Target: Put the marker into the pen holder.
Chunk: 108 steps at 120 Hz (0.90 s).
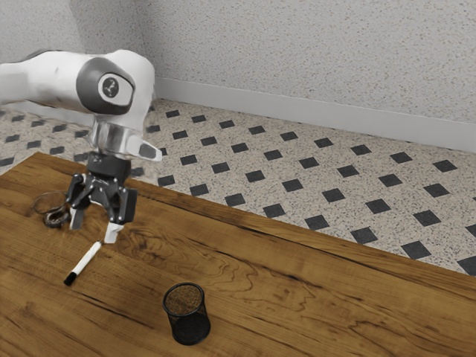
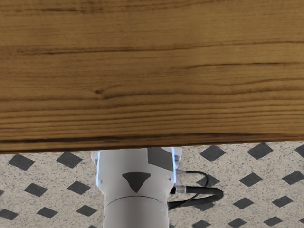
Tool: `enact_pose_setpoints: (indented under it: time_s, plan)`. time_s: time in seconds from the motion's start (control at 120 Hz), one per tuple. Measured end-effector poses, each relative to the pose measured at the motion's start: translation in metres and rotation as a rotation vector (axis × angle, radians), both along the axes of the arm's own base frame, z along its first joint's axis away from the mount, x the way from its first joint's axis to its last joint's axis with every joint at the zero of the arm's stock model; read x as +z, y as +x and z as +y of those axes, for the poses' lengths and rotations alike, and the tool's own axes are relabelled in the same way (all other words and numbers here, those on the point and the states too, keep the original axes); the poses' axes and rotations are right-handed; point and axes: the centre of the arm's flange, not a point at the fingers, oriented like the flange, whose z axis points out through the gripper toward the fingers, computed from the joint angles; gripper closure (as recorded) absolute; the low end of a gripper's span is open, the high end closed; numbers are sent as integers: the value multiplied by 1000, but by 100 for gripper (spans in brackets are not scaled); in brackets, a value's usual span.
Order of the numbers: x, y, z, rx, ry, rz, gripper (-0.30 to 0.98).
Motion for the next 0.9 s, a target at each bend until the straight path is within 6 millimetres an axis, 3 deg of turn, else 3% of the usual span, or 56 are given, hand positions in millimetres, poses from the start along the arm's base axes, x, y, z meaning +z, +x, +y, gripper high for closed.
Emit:
enact_pose_setpoints:
  time_s: [0.05, 0.1, 0.133, 0.167, 0.242, 0.342, 0.375, 0.425, 0.5, 0.617, 0.733, 0.9]
  plan:
    - [69, 34, -9, -13, -1, -264, 0]
    - [97, 48, -13, -15, 1, -398, 0]
    - [81, 52, -8, -1, 5, -411, 0]
    - [52, 52, 9, 35, 14, -400, 0]
    - [-18, 57, 61, 108, 72, -380, 20]
    - [-92, 64, 120, 175, 128, -391, 42]
    - [-109, 69, 124, 171, 136, -405, 47]
    - [-127, 79, 108, 126, 134, -434, 53]
    - [-143, 88, 95, 86, 134, -479, 59]
    - [-147, 88, 132, 135, 163, -534, 65]
    - [-151, 87, 143, 144, 170, -560, 67]
    - [-158, 79, 163, 165, 183, -567, 58]
